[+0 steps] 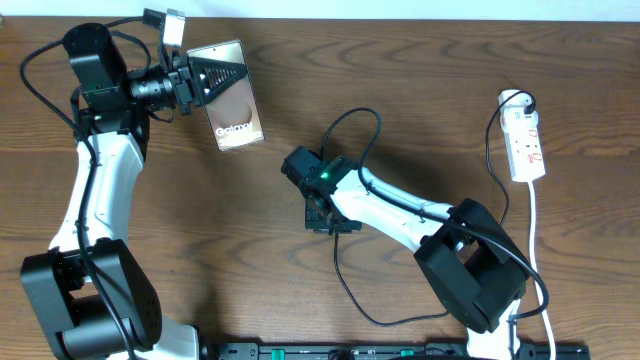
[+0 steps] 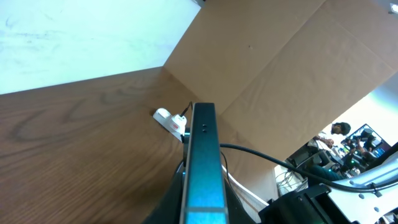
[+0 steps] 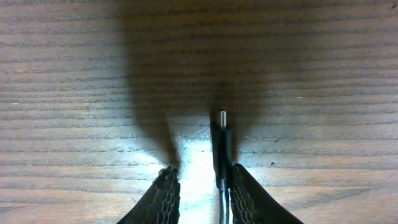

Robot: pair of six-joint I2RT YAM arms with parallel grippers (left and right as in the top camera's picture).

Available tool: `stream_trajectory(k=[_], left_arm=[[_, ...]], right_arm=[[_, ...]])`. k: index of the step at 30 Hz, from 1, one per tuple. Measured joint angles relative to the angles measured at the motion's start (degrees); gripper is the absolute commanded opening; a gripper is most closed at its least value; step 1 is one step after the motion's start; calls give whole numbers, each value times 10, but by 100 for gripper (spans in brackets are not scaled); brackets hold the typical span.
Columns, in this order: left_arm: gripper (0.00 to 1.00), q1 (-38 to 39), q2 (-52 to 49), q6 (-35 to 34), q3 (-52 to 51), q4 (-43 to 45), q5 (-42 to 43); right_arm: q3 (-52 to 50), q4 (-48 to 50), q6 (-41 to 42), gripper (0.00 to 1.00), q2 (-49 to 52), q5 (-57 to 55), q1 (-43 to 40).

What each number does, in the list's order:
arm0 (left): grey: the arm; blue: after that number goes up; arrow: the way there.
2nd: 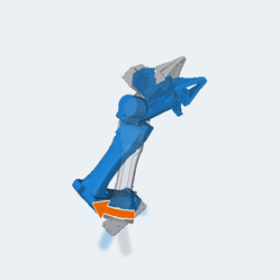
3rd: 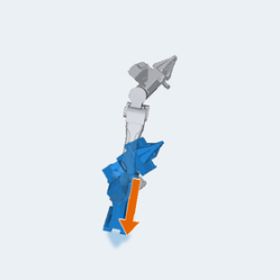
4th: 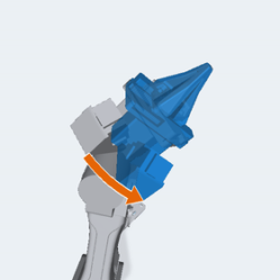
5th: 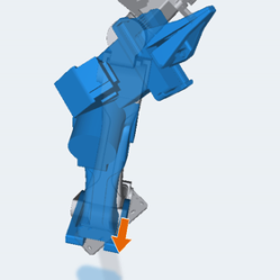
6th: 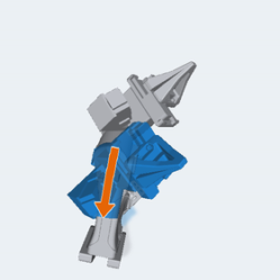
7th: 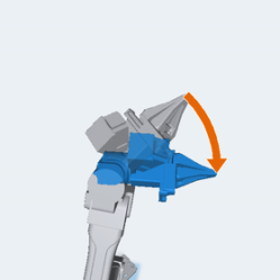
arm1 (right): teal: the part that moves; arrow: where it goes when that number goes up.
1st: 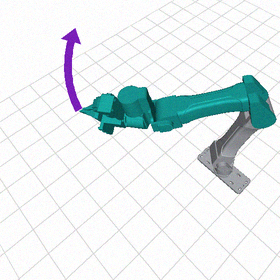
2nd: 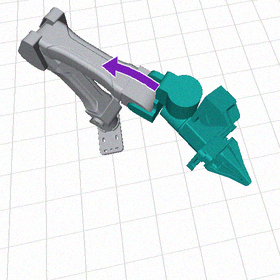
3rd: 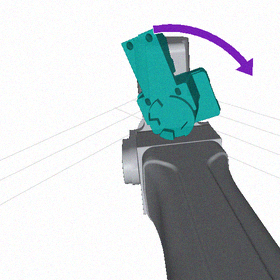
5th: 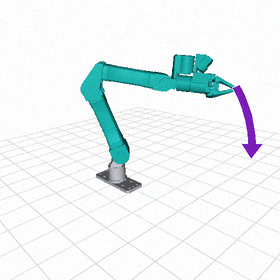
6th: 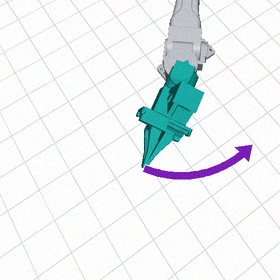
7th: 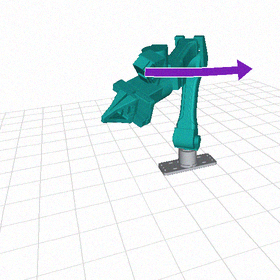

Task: Plug charger to phone and switch on socket
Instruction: 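Close the right gripper on the cable plug and lift it upright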

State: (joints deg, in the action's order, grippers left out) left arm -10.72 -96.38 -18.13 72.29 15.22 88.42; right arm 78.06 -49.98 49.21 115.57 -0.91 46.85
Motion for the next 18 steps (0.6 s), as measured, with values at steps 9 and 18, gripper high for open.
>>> stream_trajectory(k=[9,18], left_arm=[[8,0,0,0,0,0,0],[8,0,0,0,0,0,0]], right_arm=[[0,-11,10,23,0,0,-7],[0,-12,18,15,0,0,-8]])
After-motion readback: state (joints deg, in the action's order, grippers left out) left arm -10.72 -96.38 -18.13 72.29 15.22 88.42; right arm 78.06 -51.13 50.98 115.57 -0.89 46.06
